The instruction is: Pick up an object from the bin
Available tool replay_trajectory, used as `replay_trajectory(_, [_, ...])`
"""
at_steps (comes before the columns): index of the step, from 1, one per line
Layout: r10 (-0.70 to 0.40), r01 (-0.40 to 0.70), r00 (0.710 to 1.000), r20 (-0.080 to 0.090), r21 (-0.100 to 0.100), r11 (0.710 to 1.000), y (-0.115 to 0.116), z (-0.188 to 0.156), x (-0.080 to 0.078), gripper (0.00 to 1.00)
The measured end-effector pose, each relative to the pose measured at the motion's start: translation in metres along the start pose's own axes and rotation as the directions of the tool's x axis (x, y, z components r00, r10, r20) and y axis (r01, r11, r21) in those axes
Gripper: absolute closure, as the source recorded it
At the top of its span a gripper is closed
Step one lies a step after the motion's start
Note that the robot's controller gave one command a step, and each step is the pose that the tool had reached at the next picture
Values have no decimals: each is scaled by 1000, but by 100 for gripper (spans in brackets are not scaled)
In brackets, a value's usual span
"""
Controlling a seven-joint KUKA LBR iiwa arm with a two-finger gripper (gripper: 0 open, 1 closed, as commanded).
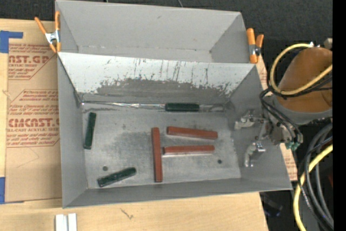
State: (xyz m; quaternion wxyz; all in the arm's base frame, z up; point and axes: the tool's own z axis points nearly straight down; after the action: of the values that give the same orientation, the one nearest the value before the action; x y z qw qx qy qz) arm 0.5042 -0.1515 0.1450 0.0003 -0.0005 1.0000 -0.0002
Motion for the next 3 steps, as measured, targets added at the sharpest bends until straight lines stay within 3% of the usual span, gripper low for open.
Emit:
replay_trajectory(1, [0, 0, 1000, 0, 0, 1000, 0, 0, 0, 0])
replay_trajectory(2, [-79, 79, 997, 5, 2, 997, 23, 49, -28, 0])
replay_trajectory(3, [131, -131, 991, 1, -1, 991, 65, 67, -37, 100])
